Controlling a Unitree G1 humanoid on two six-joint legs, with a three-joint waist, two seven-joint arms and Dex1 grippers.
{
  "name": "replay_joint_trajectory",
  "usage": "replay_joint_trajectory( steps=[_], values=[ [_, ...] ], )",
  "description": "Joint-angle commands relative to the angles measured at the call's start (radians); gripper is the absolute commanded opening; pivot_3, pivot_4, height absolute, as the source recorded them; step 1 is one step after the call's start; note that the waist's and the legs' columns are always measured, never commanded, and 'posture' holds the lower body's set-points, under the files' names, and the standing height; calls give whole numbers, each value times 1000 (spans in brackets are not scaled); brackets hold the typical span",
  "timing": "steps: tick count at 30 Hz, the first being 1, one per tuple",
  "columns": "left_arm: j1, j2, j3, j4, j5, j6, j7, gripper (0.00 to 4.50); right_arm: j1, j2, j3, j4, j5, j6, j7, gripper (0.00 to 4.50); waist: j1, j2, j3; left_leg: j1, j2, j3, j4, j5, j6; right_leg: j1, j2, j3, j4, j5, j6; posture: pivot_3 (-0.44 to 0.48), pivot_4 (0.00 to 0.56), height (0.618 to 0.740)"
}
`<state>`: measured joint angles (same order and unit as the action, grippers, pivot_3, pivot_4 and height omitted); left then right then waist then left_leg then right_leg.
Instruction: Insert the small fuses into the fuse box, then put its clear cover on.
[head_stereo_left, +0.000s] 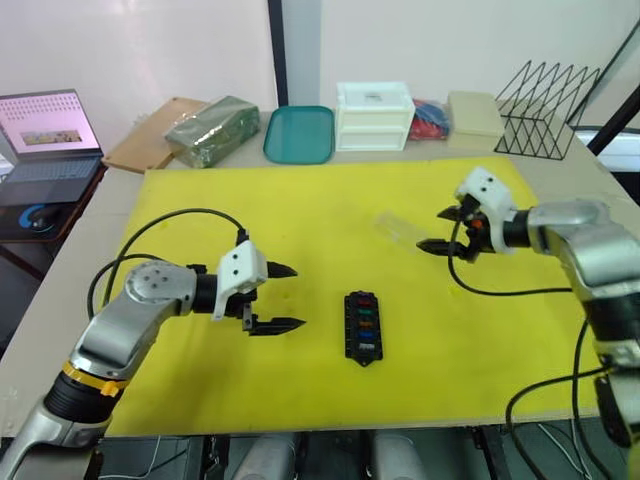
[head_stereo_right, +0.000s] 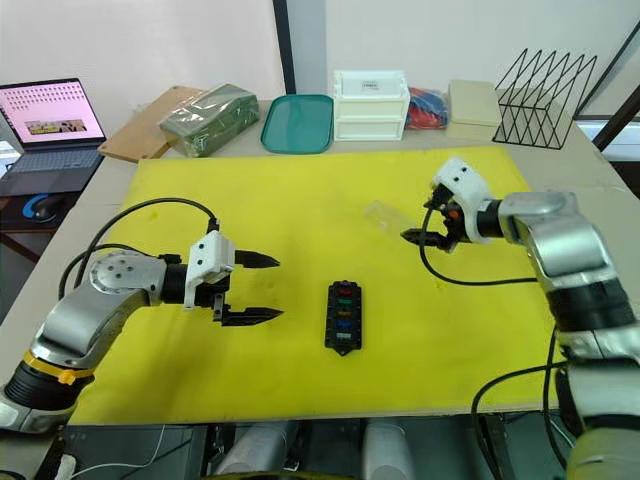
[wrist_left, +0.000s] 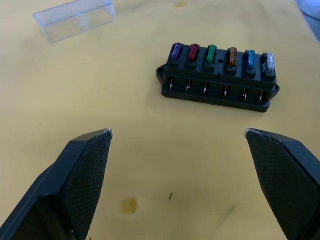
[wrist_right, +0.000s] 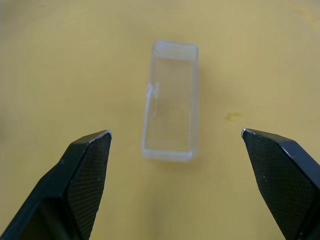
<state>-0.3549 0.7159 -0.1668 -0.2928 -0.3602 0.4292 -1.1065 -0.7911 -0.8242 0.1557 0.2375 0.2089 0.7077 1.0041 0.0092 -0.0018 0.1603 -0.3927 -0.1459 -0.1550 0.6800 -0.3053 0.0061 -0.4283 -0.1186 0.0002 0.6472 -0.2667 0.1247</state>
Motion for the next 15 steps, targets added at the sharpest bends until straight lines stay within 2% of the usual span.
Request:
replay_joint_trajectory(
  steps=[1, 7, 15],
  values=[
    [12, -4, -1, -30, 15, -29, 15, 4500, -126, 68, 35, 163, -44, -39, 14, 4441, -5, 0, 0, 0, 0, 0, 0, 0, 0, 0, 0, 0, 0, 0, 0, 0, 150, 740],
    [37, -11, 3, -43, 23, -42, 35, 4500, -239, 164, 64, 369, -79, -71, 49, 4441, -2, 0, 0, 0, 0, 0, 0, 0, 0, -1, 0, 0, 0, 0, 0, 0, 150, 740],
    [70, -21, 2, -64, 27, -48, 65, 4500, -264, 207, 106, 506, -169, -162, 65, 4441, -6, 1, 0, 0, 0, 0, 0, 0, 0, -1, 0, 0, 1, 0, 0, 0, 150, 740]
  ],
)
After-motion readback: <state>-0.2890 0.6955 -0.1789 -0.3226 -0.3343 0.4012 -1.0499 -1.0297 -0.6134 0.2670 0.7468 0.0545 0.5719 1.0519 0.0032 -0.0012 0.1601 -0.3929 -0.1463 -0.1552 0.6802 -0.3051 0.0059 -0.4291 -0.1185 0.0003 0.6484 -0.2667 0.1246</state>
